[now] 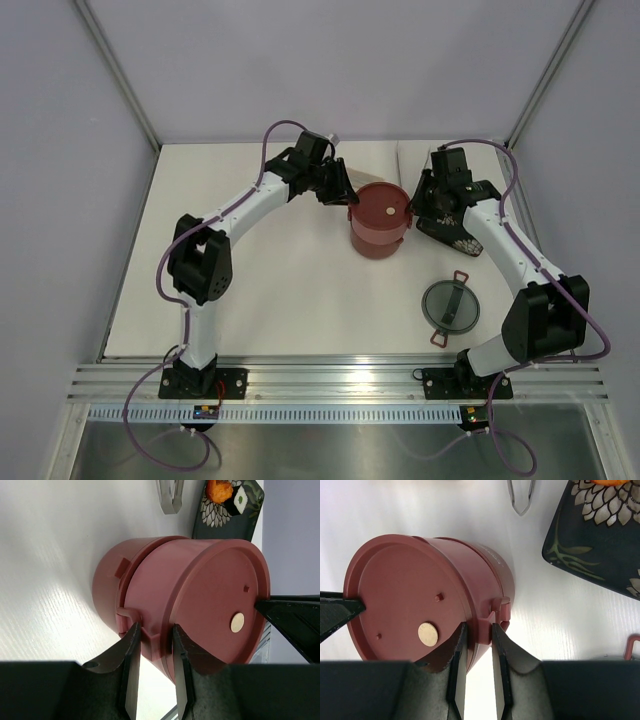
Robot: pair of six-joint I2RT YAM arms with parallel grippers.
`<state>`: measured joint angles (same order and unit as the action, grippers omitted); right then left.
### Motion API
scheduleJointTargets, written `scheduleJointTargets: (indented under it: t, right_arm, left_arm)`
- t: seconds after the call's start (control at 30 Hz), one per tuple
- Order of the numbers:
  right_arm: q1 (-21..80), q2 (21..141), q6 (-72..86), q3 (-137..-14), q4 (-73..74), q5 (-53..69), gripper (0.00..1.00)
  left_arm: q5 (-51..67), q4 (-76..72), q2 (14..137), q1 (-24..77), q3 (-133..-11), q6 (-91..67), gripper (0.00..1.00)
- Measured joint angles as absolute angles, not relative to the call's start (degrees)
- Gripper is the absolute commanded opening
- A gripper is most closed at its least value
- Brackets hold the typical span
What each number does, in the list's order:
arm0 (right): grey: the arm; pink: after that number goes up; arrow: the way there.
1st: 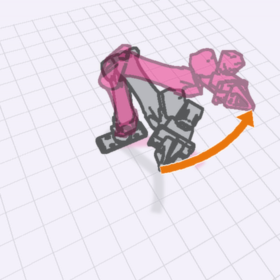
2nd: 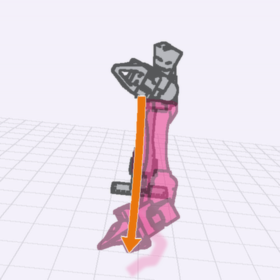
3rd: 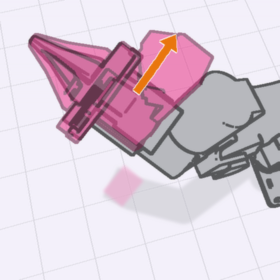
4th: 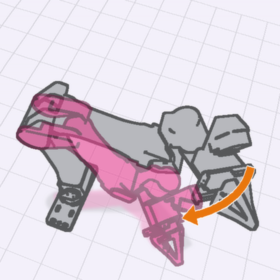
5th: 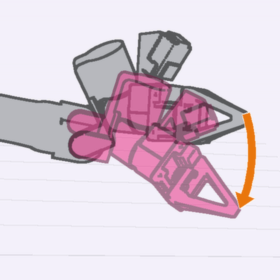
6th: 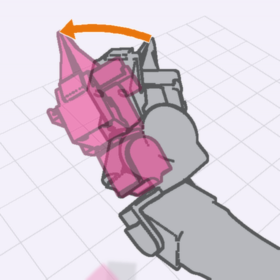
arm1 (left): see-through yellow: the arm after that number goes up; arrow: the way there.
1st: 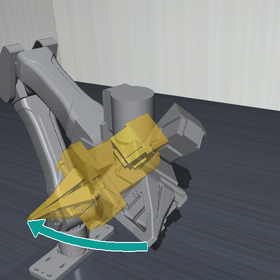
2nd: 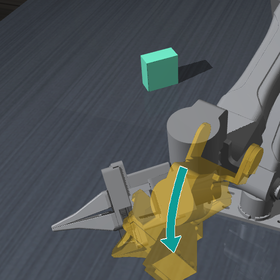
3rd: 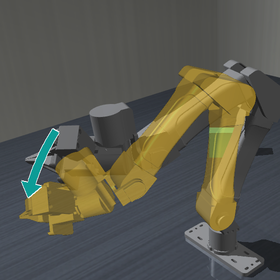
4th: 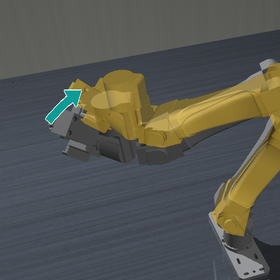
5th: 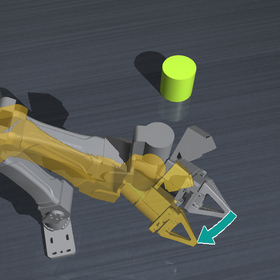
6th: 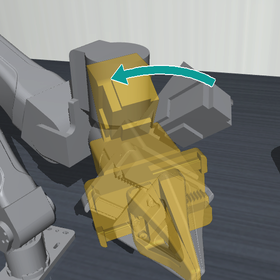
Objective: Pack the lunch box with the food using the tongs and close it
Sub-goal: Place the packing box into the packing box.
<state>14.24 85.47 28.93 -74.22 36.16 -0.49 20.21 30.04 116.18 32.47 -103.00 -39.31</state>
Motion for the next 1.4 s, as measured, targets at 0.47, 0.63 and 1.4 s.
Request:
scheduleJointTargets:
  t: [0.47, 0.63, 1.4]
  right_arm:
    - [13.58, 87.31, 28.23, -74.02, 34.39, 0.08, 0.00]
    - [13.47, 87.31, 28.21, -73.34, 33.21, 0.08, 0.00]
    - [14.22, 91.33, 27.27, -71.55, 21.76, 12.49, 0.00]
  left_arm:
    - [20.03, 29.93, 116.64, 32.45, -103.15, -39.24, 0.00]
    - [20.01, 29.43, 116.60, 32.45, -102.74, -39.18, 0.00]
    - [13.23, 25.39, 103.02, 31.83, -85.76, -34.94, 0.00]
